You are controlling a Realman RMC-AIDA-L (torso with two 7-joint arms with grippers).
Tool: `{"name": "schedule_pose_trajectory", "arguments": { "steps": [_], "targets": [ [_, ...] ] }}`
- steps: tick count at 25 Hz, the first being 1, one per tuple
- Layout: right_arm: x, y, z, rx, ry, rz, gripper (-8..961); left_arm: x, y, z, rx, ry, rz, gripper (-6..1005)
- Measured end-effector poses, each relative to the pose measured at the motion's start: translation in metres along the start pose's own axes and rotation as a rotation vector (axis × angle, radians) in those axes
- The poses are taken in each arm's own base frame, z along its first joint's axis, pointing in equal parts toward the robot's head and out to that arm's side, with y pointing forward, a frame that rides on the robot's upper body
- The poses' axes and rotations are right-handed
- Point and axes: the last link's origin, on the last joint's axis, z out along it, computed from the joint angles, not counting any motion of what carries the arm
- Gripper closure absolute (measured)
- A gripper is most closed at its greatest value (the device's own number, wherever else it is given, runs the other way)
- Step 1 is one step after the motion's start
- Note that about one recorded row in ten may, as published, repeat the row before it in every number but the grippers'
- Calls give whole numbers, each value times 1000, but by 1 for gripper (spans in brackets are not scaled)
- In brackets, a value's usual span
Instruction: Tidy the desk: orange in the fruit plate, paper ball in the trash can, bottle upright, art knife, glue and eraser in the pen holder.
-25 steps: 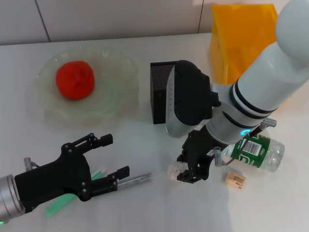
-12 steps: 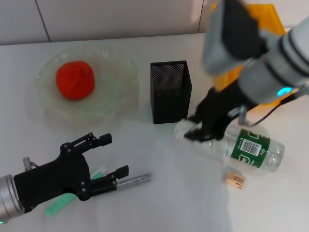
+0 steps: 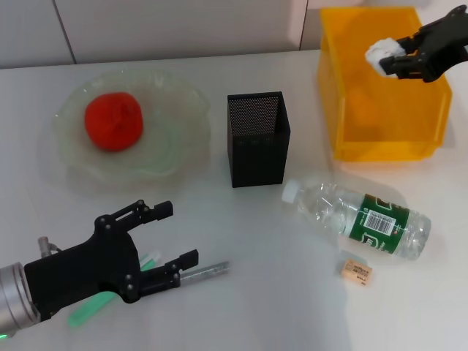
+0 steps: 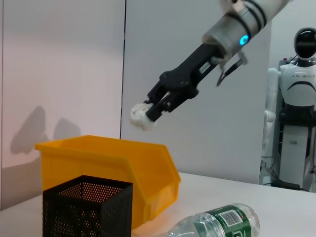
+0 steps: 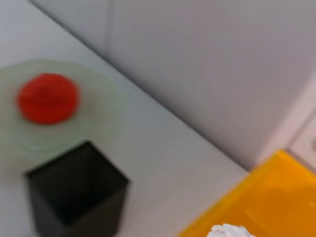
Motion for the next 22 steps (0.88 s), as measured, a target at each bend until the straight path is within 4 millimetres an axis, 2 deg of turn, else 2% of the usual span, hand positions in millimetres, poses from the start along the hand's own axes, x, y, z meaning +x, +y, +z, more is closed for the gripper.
{"name": "schedule_pose_trajectory", "arguments": {
  "steps": [1, 2, 5, 6, 9, 12, 17, 22],
  "targets": [
    [7, -10, 9, 43, 11, 15, 624, 0, 0, 0, -1, 1, 1, 184],
    [7, -10, 9, 43, 11, 15, 624, 0, 0, 0, -1, 1, 1, 184],
    [17, -22, 25, 96, 37, 28, 625, 1, 0, 1, -3, 2, 1, 185],
    [21, -26, 38, 110, 43, 26, 626, 1, 0, 1, -4, 2, 3, 185],
    [23, -27, 49, 114, 45, 27, 627, 2, -1, 2, -7, 3, 6, 185],
    [24, -27, 59, 121, 53, 41, 550, 2, -2, 3, -9, 3, 8, 184],
    [23, -25, 59, 104, 62, 82, 444, 3, -2, 3, -9, 4, 9, 184],
    [18, -17, 42, 54, 83, 122, 353, 3, -2, 3, -9, 4, 9, 185]
  ]
}}
